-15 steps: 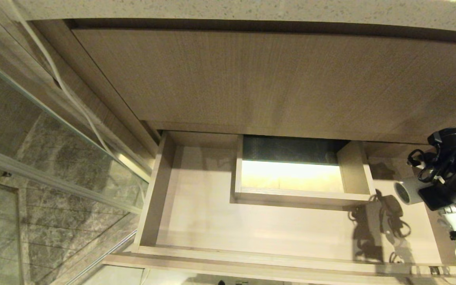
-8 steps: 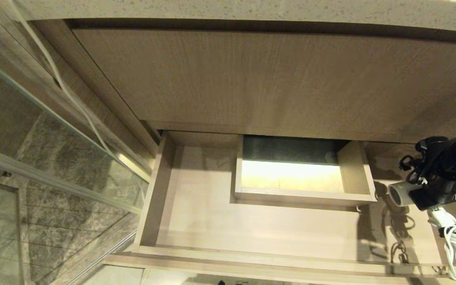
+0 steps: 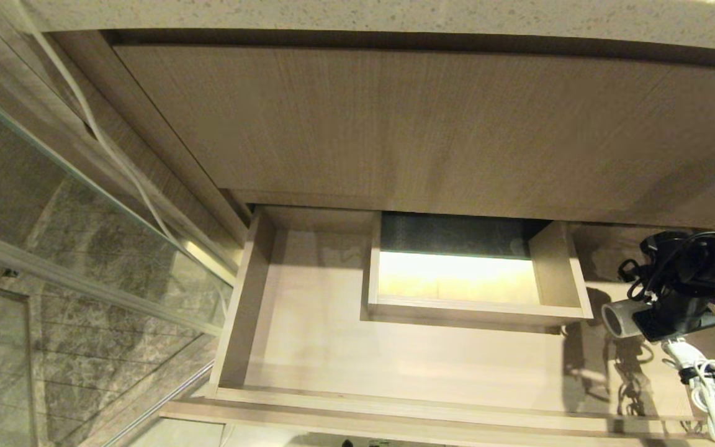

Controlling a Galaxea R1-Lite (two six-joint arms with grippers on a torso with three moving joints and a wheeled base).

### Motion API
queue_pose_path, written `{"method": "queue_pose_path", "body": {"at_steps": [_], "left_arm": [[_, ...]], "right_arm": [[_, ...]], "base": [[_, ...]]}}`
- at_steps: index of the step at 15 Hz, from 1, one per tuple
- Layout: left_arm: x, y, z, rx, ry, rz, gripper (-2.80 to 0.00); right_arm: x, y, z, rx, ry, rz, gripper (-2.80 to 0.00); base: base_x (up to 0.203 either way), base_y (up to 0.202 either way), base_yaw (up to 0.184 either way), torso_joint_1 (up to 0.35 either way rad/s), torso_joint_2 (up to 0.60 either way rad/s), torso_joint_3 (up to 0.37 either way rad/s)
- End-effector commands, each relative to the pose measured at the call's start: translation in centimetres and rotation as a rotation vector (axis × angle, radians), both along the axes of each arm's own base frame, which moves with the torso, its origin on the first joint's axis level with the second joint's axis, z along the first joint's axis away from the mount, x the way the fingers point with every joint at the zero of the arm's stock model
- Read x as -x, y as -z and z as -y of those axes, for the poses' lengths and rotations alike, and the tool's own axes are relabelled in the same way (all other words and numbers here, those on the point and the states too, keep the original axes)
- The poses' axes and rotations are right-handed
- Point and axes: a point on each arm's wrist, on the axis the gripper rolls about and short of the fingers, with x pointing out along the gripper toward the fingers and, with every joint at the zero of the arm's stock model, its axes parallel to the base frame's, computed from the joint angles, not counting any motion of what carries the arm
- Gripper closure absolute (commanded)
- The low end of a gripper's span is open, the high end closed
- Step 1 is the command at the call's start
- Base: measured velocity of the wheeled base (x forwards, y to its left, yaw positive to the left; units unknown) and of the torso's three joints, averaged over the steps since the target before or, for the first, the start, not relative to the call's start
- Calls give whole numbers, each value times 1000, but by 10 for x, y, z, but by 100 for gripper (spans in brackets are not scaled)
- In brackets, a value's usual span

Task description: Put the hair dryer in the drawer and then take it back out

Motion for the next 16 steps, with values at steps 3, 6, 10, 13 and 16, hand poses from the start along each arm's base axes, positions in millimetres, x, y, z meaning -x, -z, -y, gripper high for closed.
{"method": "queue_pose_path", "body": {"at_steps": [3,6,10,13,16], "left_arm": [[0,0,0,0,0,0,-280],[0,0,0,0,0,0,-280],[0,0,0,0,0,0,-280],[0,0,0,0,0,0,-280],[0,0,0,0,0,0,-280]], "right_arm": [[-12,31,3,-8,-4,-33,0],[-26,43,7,-6,-6,-21,0],[-36,55,9,-9,-9,-21,0],[-41,67,9,-13,-16,-27,0],[-46,69,10,-12,-26,-29,0]], "base": [[0,0,0,0,0,0],[0,0,0,0,0,0],[0,0,0,0,0,0],[0,0,0,0,0,0],[0,0,0,0,0,0]]}}
